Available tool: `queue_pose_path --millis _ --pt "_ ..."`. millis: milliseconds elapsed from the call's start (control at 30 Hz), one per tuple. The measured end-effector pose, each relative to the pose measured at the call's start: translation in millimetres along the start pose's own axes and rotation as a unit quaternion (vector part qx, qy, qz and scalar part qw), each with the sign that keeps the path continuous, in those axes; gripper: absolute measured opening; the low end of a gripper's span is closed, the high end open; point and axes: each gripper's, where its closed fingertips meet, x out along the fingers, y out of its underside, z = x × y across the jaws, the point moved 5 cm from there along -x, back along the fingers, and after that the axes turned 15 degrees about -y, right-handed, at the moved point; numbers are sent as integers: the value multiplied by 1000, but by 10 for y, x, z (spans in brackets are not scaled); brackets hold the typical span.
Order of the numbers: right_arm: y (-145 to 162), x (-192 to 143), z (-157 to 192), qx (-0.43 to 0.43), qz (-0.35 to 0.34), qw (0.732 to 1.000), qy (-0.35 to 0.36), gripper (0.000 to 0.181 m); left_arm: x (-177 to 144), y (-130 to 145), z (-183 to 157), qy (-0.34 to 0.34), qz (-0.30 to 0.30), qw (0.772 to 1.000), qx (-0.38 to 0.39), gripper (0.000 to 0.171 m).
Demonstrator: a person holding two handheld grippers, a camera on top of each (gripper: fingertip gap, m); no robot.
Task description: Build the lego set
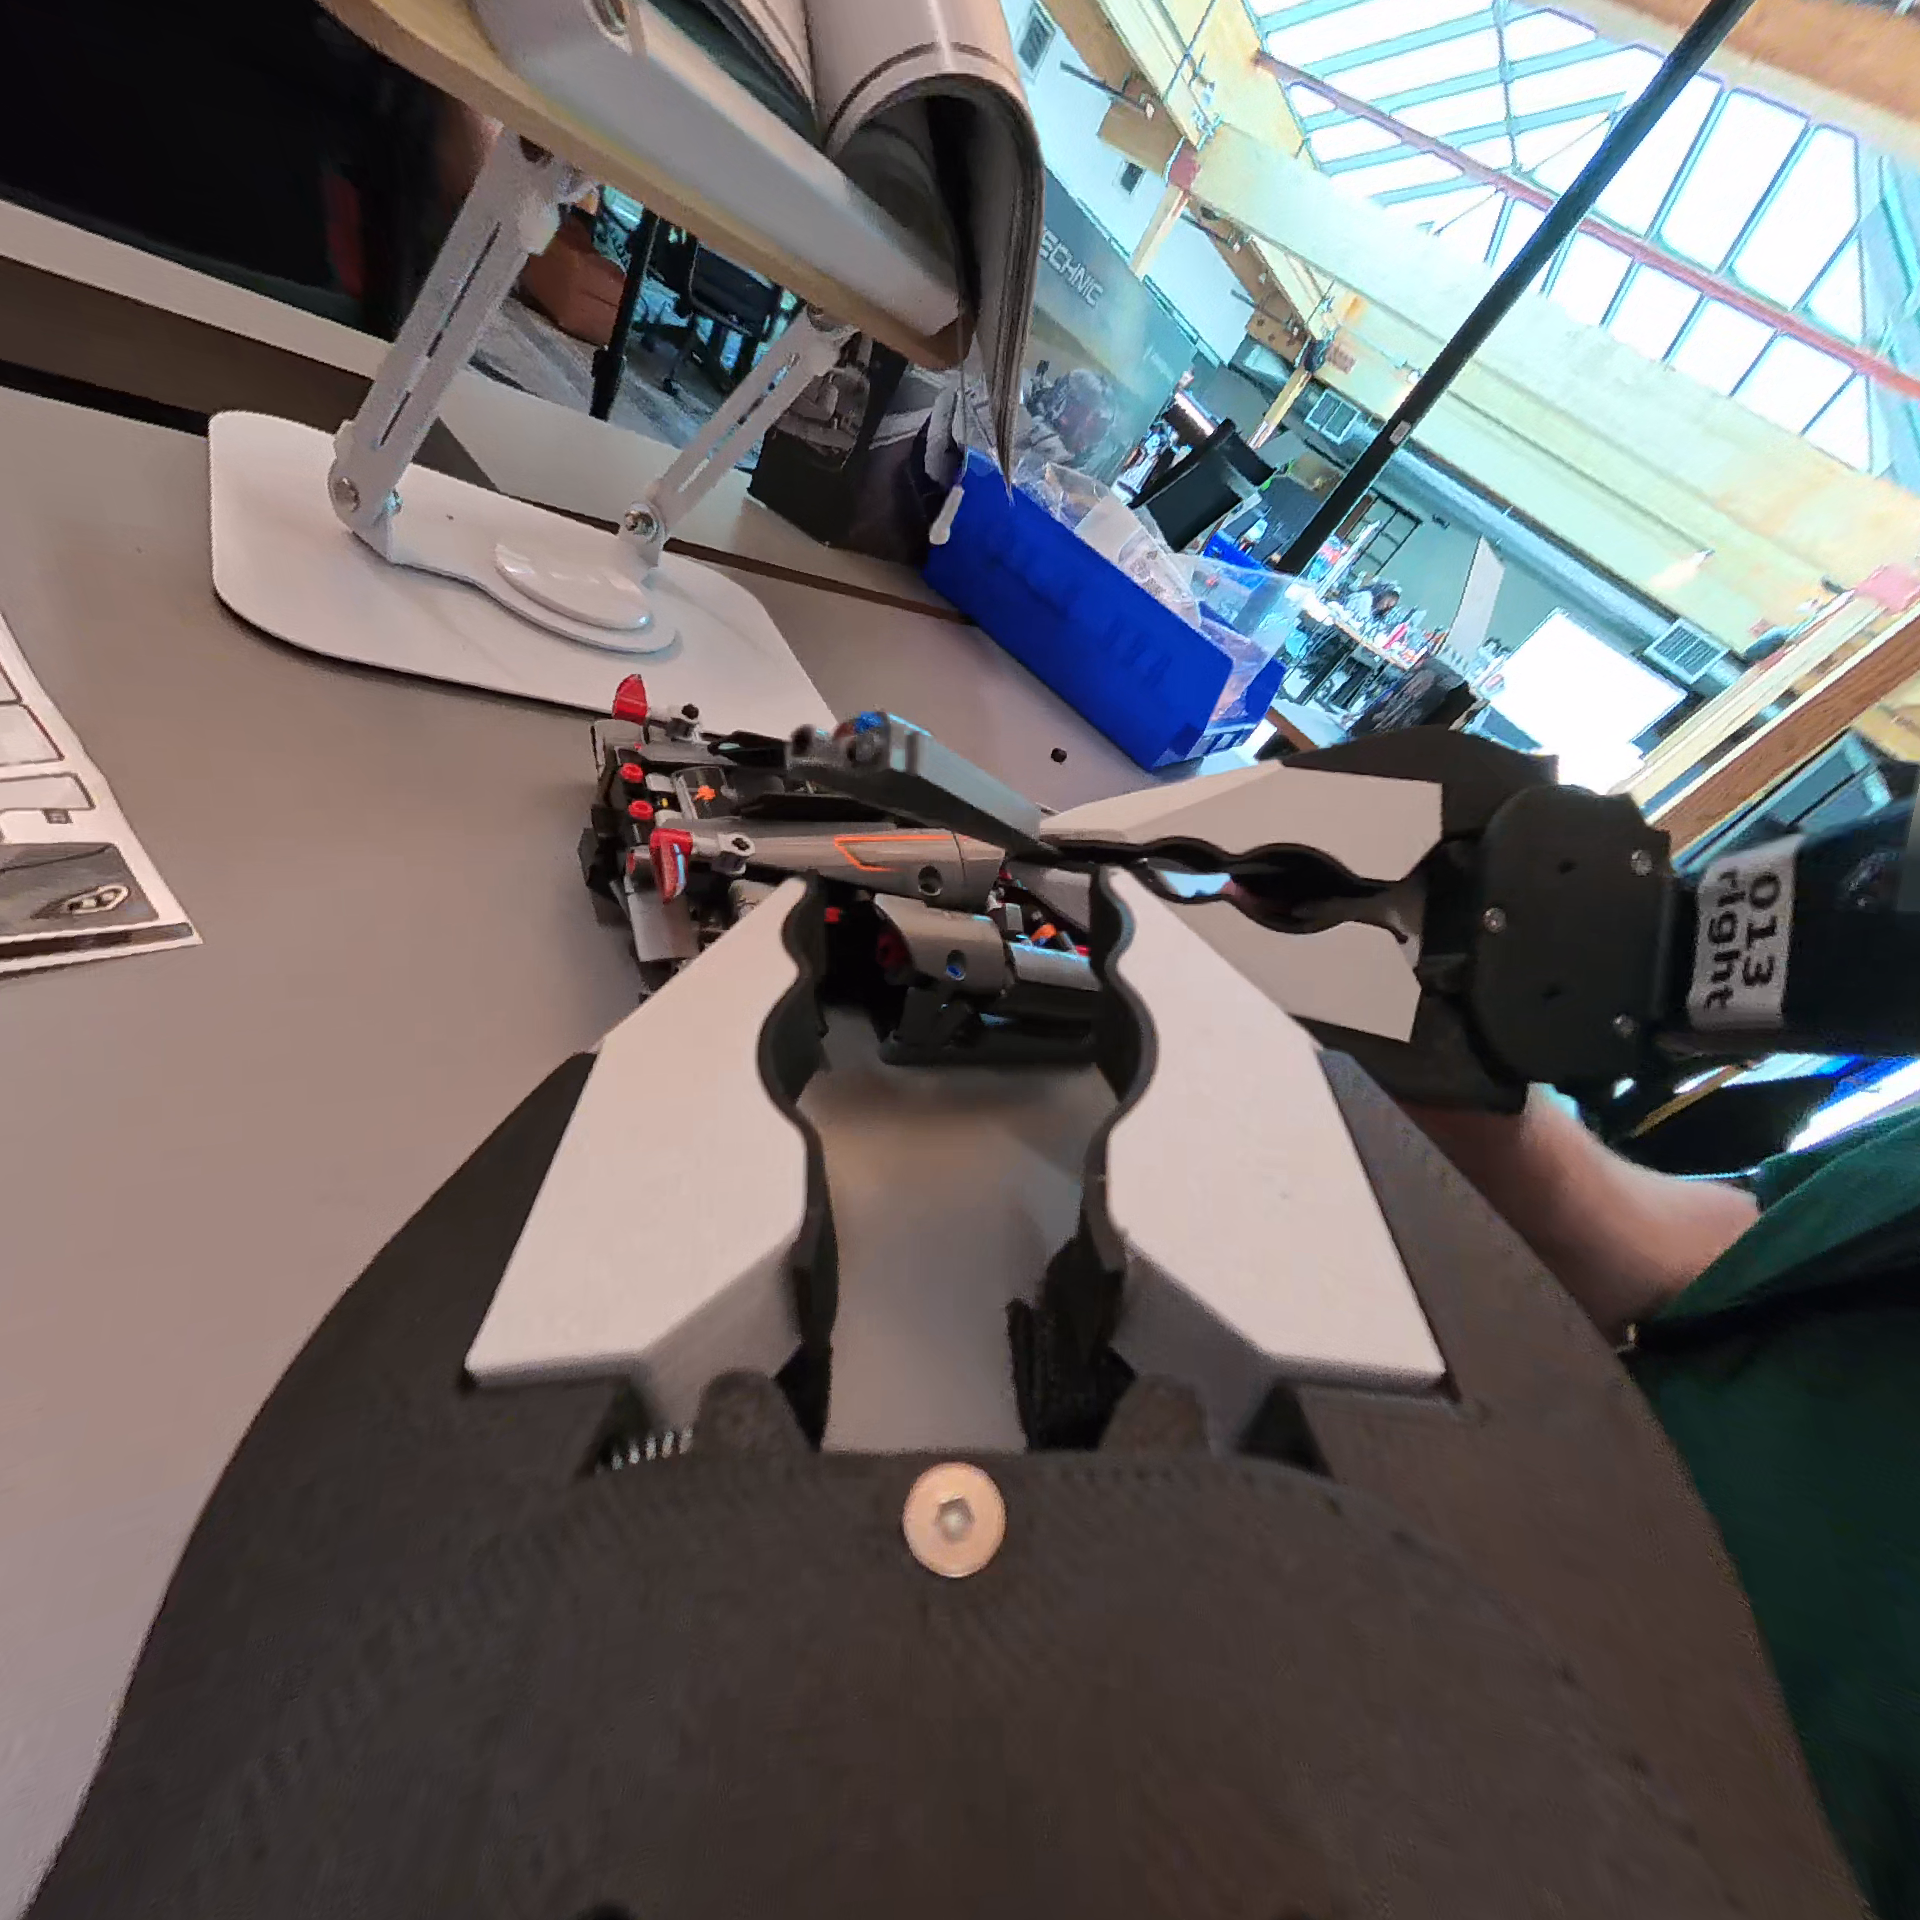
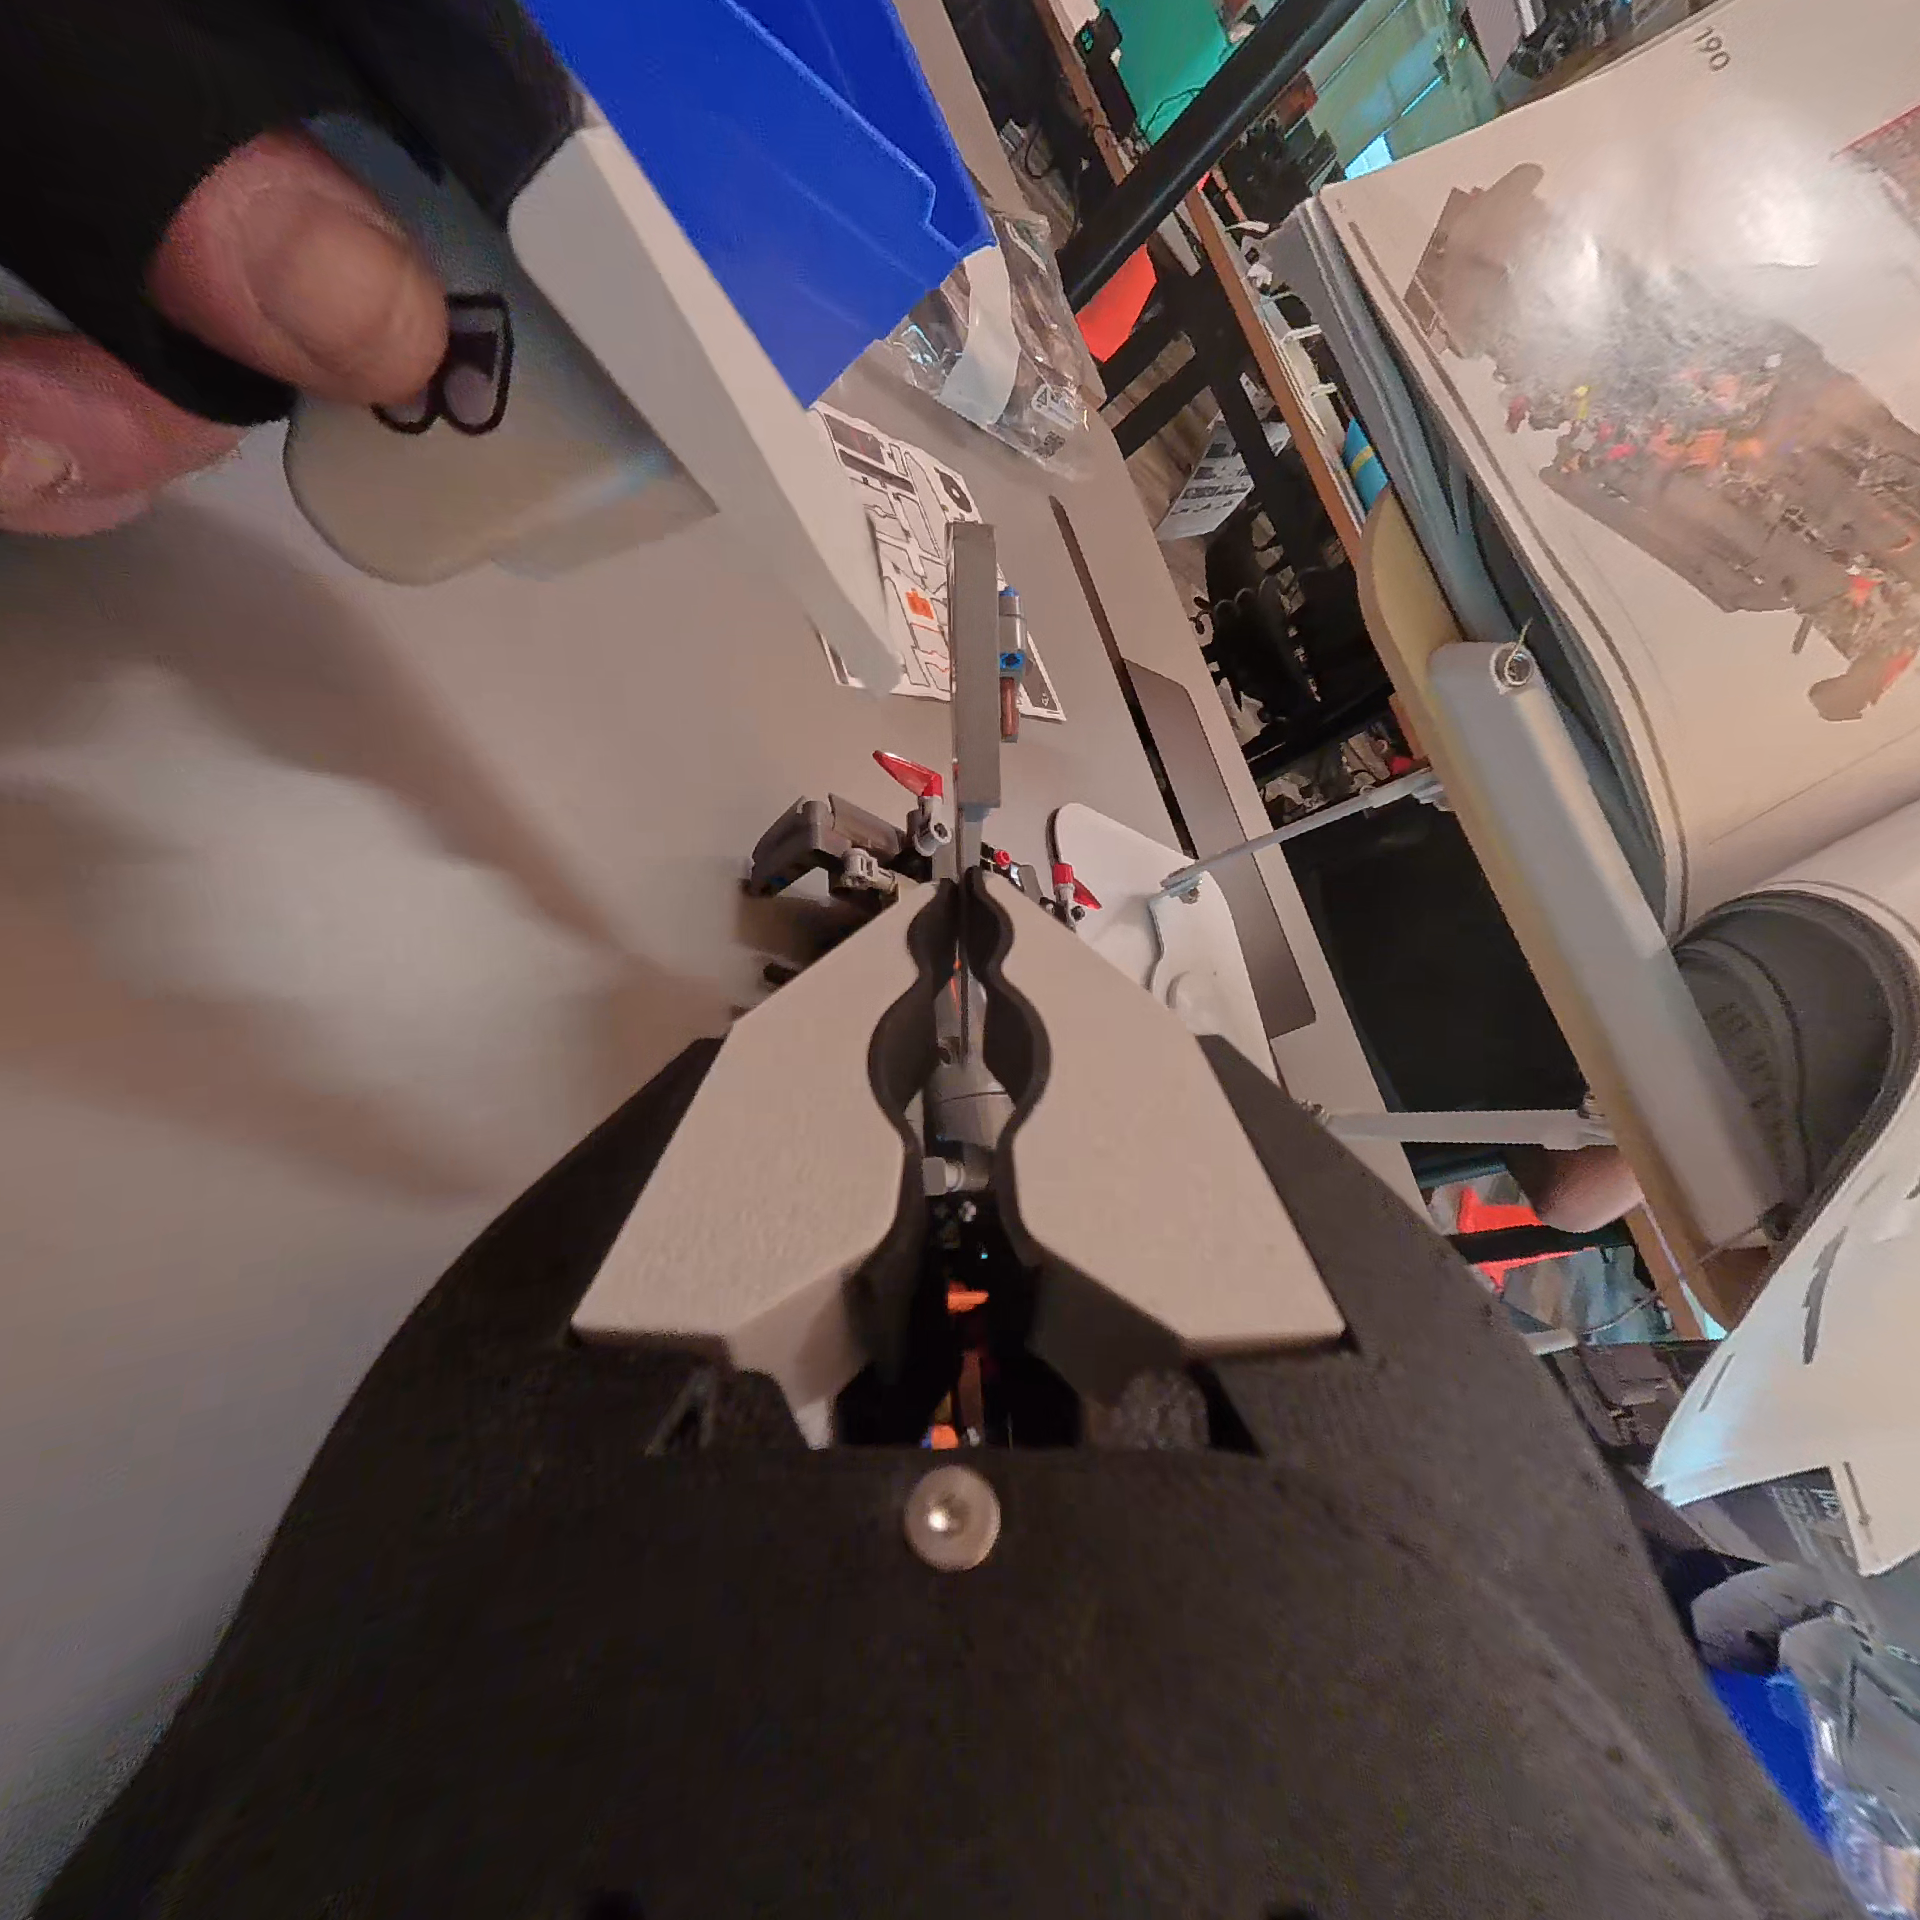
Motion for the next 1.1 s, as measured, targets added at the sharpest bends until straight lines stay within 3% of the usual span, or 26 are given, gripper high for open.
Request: queue_pose_path --millis 200,533,1100 --pt "-31 26 66 -34 8 999 -2 0 39 -26 31 21 25 996 -88 46" --pt "-43 39 105 -55 12 998 -6 0 86 -5 111 68 33 974 -213 22" --pt "79 105 131 -15 29 998 -59 0 176 147 195 76 64 961 -258 19"
